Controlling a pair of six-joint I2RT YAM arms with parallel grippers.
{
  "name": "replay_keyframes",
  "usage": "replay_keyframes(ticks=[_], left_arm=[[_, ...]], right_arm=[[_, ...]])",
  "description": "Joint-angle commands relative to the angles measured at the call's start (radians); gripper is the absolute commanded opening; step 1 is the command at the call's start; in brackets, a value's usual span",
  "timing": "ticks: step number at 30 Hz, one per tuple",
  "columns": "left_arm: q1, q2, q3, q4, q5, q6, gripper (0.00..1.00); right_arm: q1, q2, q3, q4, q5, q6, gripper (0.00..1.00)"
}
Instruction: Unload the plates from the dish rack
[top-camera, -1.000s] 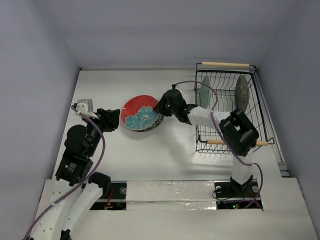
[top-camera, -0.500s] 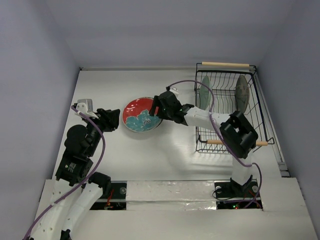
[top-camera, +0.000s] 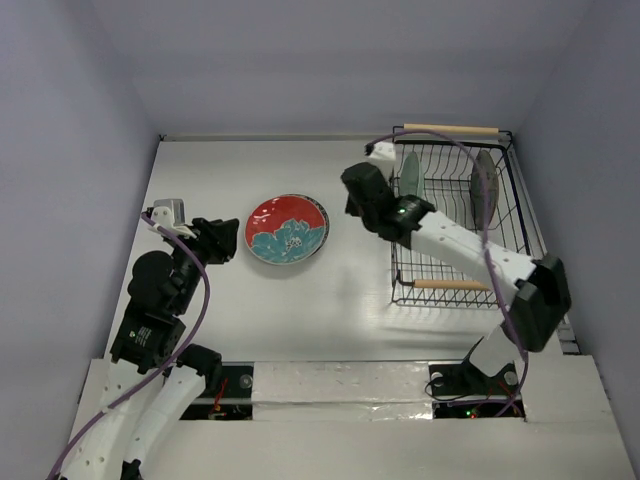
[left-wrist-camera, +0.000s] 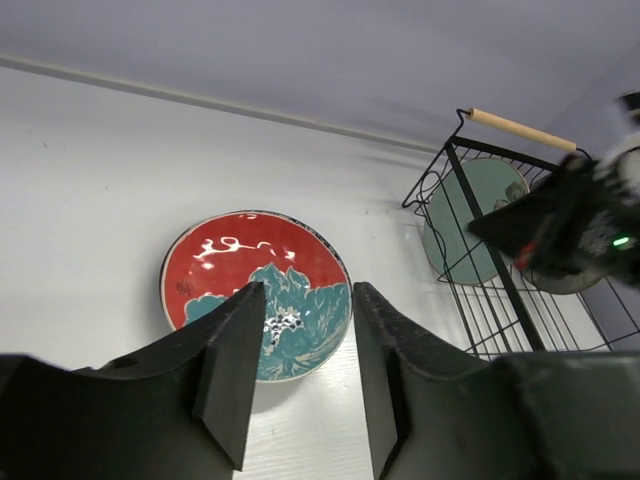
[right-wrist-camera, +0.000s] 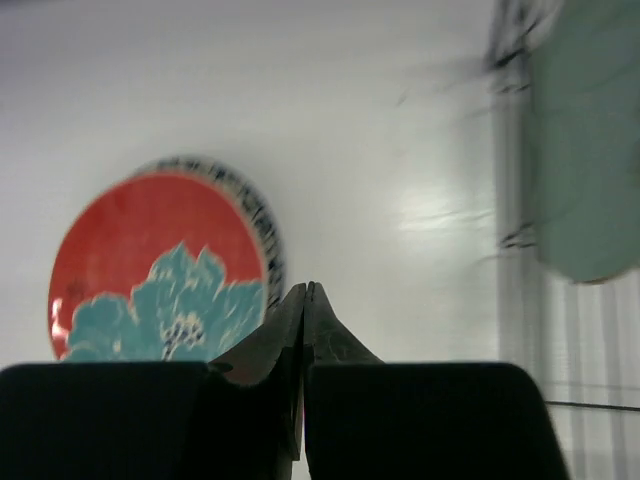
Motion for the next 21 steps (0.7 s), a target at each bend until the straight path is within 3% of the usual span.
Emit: replay_keyframes(ticks=[1,4,7,10,11,14,21], left_arm=[[0.003,-0.011,-0.006,0.031,0.006,0.002,0.36],[0.003,-0.011,-0.006,0.031,0.006,0.001,0.28],[0.003,-0.011,-0.005,0.029,0.001,0.001,0.20],[0.003,-0.005,-0.005,0.026,-0.008,0.001,0.13],[0.003,-0.002,-0.003,0.023,-0.011,0.001,0.12],[0.003,0.010,-0.002,0.022,-0.015,0.004,0.12],[0.003,0.053,0.005,0.028,-0.017,0.011,0.21]], right_arm=[[-0.120,-0.161,-0.009,-0.066,0.251,-0.090,0.00],[-0.291,-0.308,-0.081,-0.032,0.217,-0.155,0.00],[-0.439,-0.342,-0.086,-0.085,0.150,-0.183,0.00],[-0.579,-0.270,-0.041,-0.158,0.151,-0.216,0.26],[-0.602,-0.252,-0.033,-0.165,0.157,-0.239,0.47],[-0.677,-0.190,-0.009,-0.173,0.139,-0.276,0.63],[-0.780,-0.081,0.019,-0.170,0.090,-0.339,0.61]])
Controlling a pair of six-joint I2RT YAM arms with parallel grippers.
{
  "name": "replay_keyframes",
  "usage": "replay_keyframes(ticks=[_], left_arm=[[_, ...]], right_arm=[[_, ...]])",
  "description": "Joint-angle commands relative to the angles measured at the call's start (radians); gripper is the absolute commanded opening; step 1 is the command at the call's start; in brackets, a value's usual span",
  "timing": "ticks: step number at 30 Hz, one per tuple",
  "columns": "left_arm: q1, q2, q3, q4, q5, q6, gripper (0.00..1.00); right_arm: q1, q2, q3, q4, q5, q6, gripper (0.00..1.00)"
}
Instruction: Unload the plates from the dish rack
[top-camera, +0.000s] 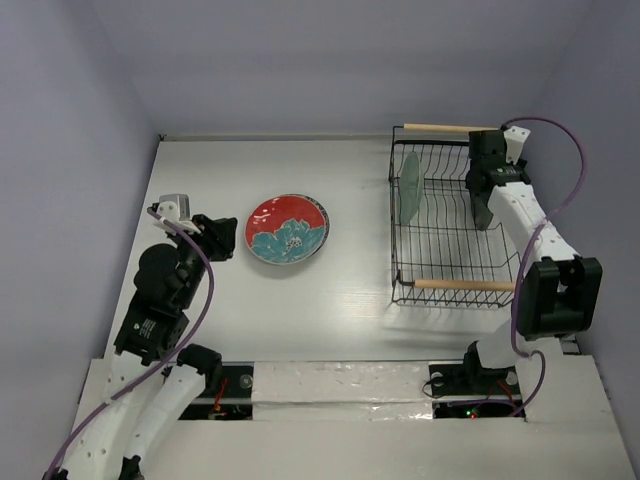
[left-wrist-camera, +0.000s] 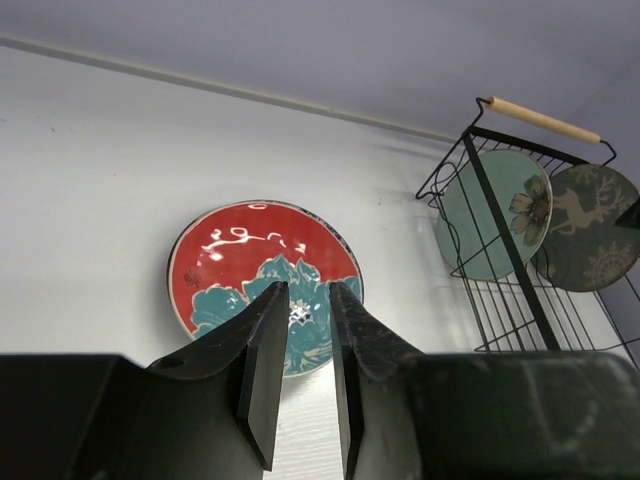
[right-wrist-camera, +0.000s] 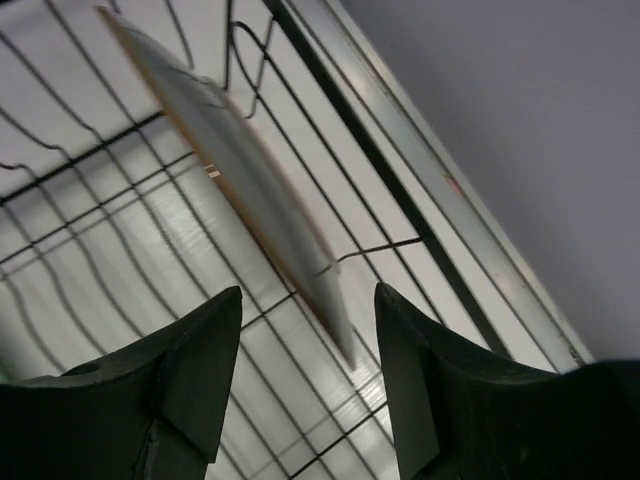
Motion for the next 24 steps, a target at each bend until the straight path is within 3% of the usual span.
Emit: replay_keyframes(ticks=[1,10,11,13,14,20,24], left_arm=[[0.003,0.023,0.005,0.028,-0.003,0.012,0.21],[0.003,0.034,0.005,0.027,-0.008,0.012,0.23],[0.003,0.034,0.005,0.028,-0.006,0.012,0.23],[0.003,0.032,0.005,0.028,-0.005,0.012,0.23],[0.003,0.031,0.005,0.027,-0.008,0.012,0.23],[0.003,0.032,0.003,0.033,0.004,0.009,0.23],[0.003,0.032,0.002,0.034,0.010,0.007,0.24]], right_arm=[[-0.051,0.014,0.061,0.012,-0.026,-0.066,0.59],[-0.052,0.164,0.150,0.009,-0.009,-0.129,0.42],[-0.052,0.174,0.156,0.010,-0.007,-0.138,0.34],[-0.052,0.188,0.176,-0.002,-0.010,-0.145,0.28],[-0.052,0.188,0.180,-0.005,-0.006,-0.151,0.19],[-0.052,0.097,0.164,0.006,0.026,-0.198,0.00],[-0.032,0.013,0.174,-0.013,0.048,-0.232,0.00]])
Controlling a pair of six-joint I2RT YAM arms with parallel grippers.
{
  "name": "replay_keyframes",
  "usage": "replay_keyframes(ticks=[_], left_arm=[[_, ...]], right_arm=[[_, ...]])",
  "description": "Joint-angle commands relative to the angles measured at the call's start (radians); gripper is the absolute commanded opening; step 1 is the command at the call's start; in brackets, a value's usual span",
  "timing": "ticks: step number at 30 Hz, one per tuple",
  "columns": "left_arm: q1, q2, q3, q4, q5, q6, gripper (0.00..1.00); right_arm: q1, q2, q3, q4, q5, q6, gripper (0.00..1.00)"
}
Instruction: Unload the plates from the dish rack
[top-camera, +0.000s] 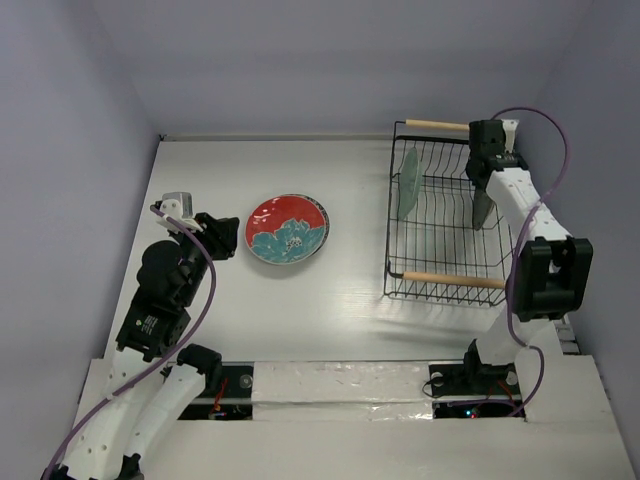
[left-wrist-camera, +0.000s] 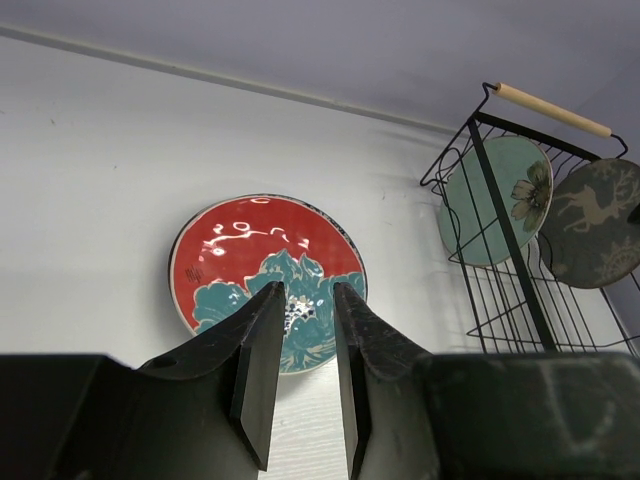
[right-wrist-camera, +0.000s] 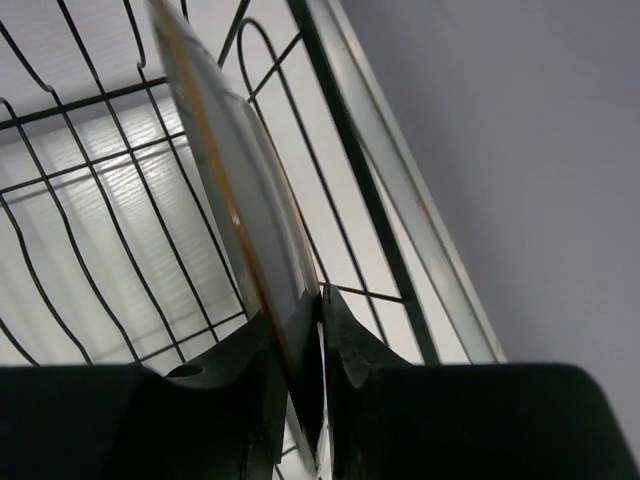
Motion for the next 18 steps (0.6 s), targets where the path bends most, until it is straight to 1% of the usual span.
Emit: replay_keyframes(ticks=[1,2,6,8,10,12,13,14,18], left_arm=[[0.003,0.003,0.002,0.034,0.011,0.007,0.24],[0.003,0.003,0.002,0.033,0.011,0.005,0.24],[0.003,0.000,0.000,0.033,0.012,0.005,0.24],[0.003,-0.001,0.000,0.034,0.014,0.004,0.24],[0.003,-0.003,0.000,0.033,0.012,0.004,0.24],[0.003,-0.003,-0.001,0.031,0.011,0.004,0.24],[0.003,-0.004,0.000,0.033,0.011,0.004,0.24],[0.003,-0.004,0.000,0.033,0.009,0.004,0.24],[0.003,-0.004,-0.001,0.034,0.007,0.004,0.24]], right_arm=[[0.012,-0.171,0.055,0.028,0.083,-0.047,0.00],[0.012,-0.171,0.055,0.028,0.088,-0.051,0.00],[0.032,-0.257,0.104,-0.009,0.102,-0.062,0.00],[0.042,-0.289,0.117,-0.020,0.094,-0.033,0.00],[0.064,-0.349,0.127,-0.028,0.039,-0.009,0.00],[0.091,-0.394,0.129,-0.009,0.018,0.022,0.00],[0.119,-0.415,0.132,-0.006,-0.028,0.034,0.00],[0.137,-0.455,0.138,0.001,-0.047,0.059,0.00],[0.240,-0.530,0.152,0.055,-0.123,0.125,0.00]])
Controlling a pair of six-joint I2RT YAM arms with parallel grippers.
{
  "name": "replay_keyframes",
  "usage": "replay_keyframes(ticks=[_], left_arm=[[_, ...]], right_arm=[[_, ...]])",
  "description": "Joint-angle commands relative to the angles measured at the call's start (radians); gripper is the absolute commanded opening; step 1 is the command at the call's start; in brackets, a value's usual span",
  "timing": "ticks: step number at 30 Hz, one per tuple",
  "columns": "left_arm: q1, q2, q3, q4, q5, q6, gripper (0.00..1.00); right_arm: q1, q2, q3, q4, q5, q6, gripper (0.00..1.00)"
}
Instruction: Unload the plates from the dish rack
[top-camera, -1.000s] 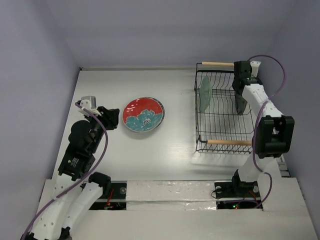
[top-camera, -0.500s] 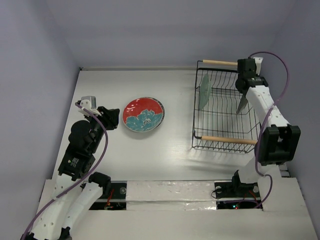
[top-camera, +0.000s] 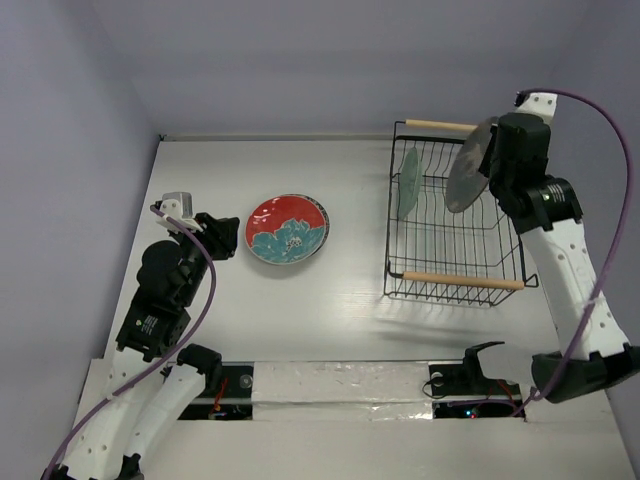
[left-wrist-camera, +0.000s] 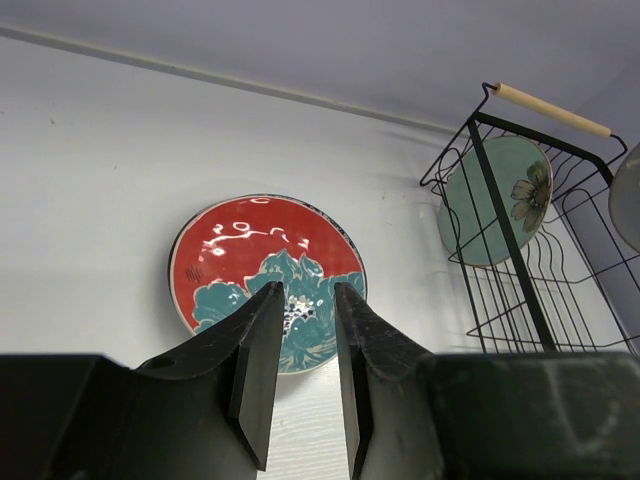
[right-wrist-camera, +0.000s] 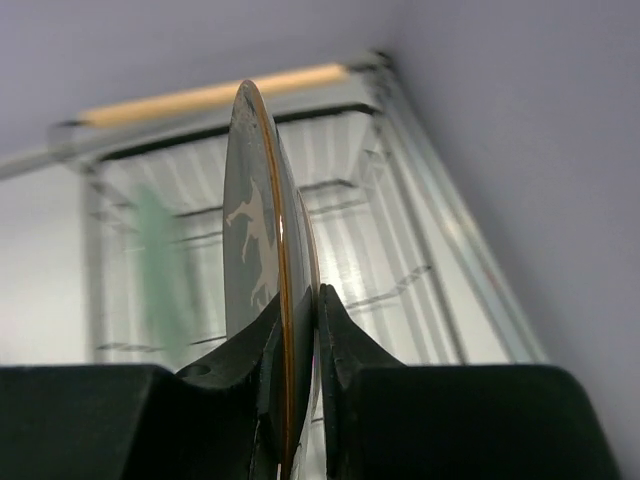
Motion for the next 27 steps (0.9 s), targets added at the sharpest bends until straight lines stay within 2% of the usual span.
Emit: replay_keyframes(ticks=[1,3,6,7,10,18,24,27], left_arm=[[0.003,-0.006,-0.001,0.033,0.007,0.002,0.24],[0.003,-0.007,-0.002,0.033,0.006,0.004,0.24],[0.003,-0.007,-0.002,0.034,0.006,0.001,0.25],[0.003,-0.006,-0.002,0.033,0.006,0.001,0.25],[0.012,-0.012,-0.003,0.034,0.001,0.001,0.27],[0.012,-0.018,-0.005,0.036,-0.007,-0.001,0.36],[0.012,-0.026,-0.006,0.034,-0.010,-0.001,0.43],[0.021,-0.021,-0.006,0.037,-0.007,-0.001,0.46]], right_arm=[[0.086,-0.095,0.076,0.164,-0.107,0.092,0.00],[0.132,-0.136,0.058,0.227,-0.166,0.141,0.00],[0.172,-0.164,-0.021,0.375,-0.363,0.219,0.00],[0.181,-0.160,-0.037,0.408,-0.450,0.242,0.00],[0.242,-0.097,-0.077,0.506,-0.529,0.316,0.00],[0.428,0.170,-0.085,0.704,-0.582,0.454,0.00],[0.474,0.395,-0.056,0.818,-0.617,0.580,0.00],[0.494,0.458,-0.055,0.867,-0.651,0.641,0.00]])
